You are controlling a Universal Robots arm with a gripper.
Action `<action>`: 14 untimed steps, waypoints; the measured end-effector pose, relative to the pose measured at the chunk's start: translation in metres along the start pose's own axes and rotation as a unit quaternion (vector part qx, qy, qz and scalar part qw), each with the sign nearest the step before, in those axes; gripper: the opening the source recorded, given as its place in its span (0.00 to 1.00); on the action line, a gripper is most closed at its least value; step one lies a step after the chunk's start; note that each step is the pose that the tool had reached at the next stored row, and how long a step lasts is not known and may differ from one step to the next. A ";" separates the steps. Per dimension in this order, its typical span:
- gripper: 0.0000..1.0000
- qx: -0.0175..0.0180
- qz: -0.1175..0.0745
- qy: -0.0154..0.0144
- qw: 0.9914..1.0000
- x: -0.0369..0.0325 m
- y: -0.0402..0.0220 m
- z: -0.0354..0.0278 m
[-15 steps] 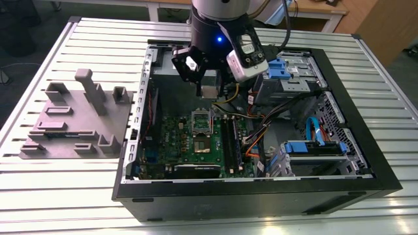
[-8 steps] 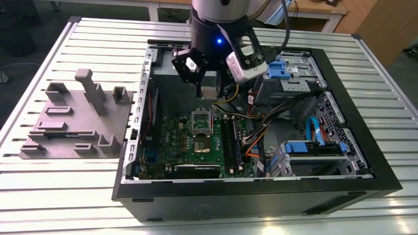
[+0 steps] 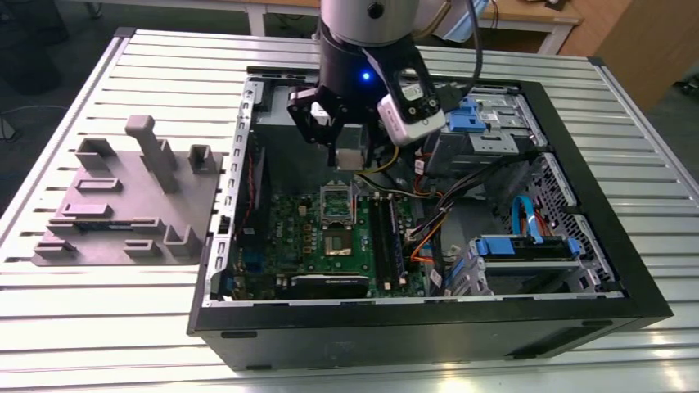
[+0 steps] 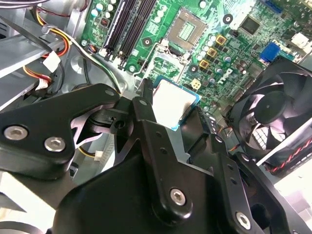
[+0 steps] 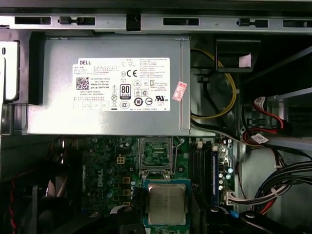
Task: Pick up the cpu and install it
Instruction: 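Place the cpu into insertion slot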
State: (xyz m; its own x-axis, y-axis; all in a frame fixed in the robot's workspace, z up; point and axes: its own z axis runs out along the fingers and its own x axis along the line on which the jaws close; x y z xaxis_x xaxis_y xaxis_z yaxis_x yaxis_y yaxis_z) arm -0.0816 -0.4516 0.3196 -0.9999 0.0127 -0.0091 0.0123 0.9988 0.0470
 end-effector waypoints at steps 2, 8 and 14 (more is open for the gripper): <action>0.47 0.000 0.000 0.000 1.000 0.0000 -0.0028 0.0012; 0.47 0.000 0.000 0.000 1.000 0.0001 -0.0067 0.0048; 0.47 0.000 0.000 0.000 1.000 0.0000 -0.0067 0.0048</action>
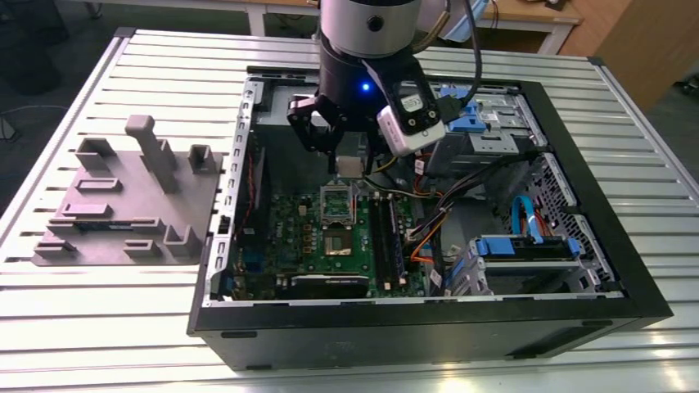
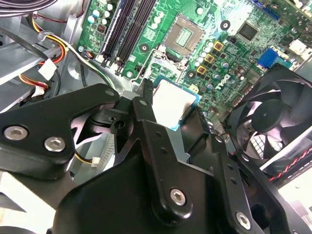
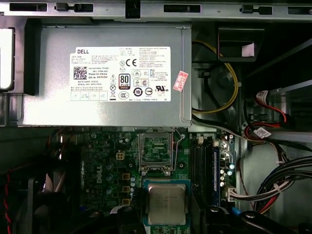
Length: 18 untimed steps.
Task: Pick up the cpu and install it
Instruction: 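Place the cpu into insertion slot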
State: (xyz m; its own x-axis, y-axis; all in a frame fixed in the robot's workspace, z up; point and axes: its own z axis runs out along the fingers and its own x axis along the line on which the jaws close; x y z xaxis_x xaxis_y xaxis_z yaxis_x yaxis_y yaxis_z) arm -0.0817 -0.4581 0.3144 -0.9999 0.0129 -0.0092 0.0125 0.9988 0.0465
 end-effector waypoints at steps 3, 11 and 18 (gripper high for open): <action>0.47 0.000 0.000 0.000 1.000 0.0000 0.0000 0.0000; 0.47 0.000 0.000 0.000 1.000 0.0001 -0.0007 0.0040; 0.47 0.000 0.000 0.000 1.000 0.0001 -0.0033 0.0166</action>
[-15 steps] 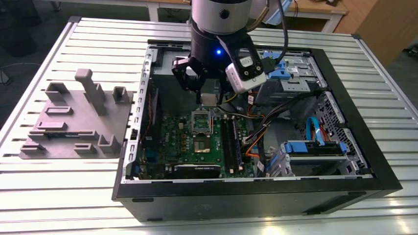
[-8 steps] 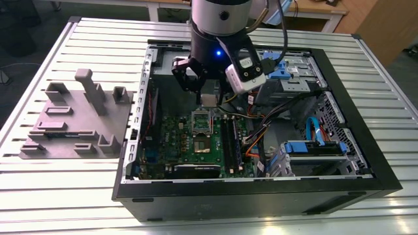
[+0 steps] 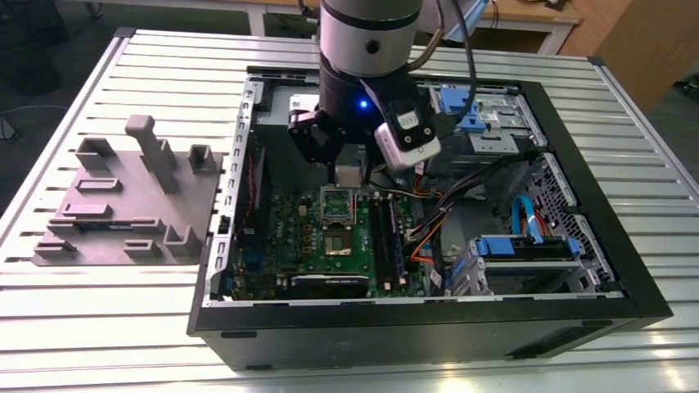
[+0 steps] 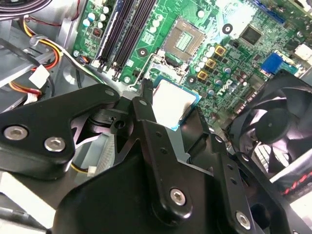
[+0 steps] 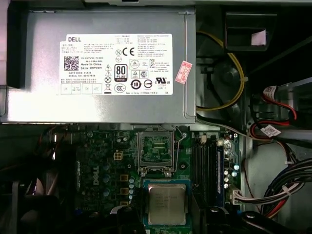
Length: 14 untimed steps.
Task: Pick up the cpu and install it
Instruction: 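Place the cpu into insertion slot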
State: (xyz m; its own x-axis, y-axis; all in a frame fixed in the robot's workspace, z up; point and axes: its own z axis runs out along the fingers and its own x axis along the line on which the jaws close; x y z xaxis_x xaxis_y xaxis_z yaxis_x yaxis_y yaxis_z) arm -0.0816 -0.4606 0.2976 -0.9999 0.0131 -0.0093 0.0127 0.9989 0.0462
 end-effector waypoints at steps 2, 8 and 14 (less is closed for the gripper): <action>0.47 0.000 0.000 0.000 1.000 0.0000 -0.0019 0.0035; 0.47 0.000 0.002 0.000 1.000 0.0000 -0.0098 0.0137; 0.47 0.000 0.002 0.000 1.000 0.0000 -0.0104 0.0151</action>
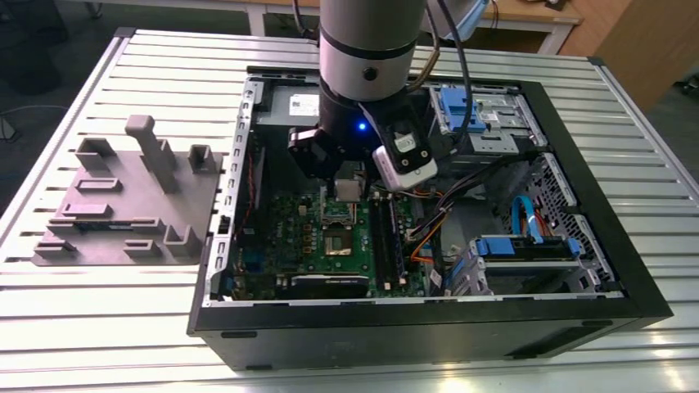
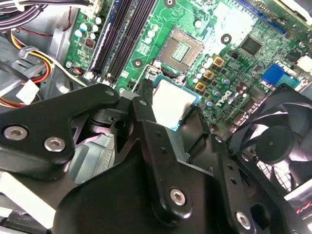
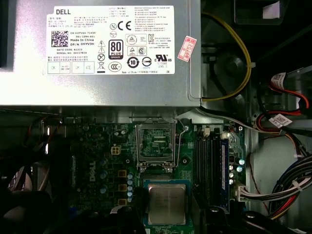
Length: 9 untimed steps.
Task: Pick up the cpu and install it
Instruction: 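Place the cpu into insertion slot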
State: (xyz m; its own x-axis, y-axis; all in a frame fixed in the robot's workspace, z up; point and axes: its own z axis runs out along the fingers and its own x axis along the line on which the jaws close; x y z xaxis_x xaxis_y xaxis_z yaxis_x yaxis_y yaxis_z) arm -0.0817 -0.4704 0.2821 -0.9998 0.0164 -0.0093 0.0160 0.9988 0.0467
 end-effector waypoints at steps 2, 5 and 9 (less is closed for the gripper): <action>0.47 0.000 0.000 0.000 1.000 0.0000 0.0000 0.0000; 0.47 0.000 0.000 0.000 1.000 0.0000 0.0000 0.0001; 0.47 0.000 0.000 0.000 1.000 0.0000 0.0000 0.0001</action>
State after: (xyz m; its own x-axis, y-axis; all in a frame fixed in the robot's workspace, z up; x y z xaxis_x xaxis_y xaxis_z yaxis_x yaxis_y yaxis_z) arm -0.0817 -0.4703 0.2820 -0.9998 0.0164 -0.0093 0.0160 0.9988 0.0468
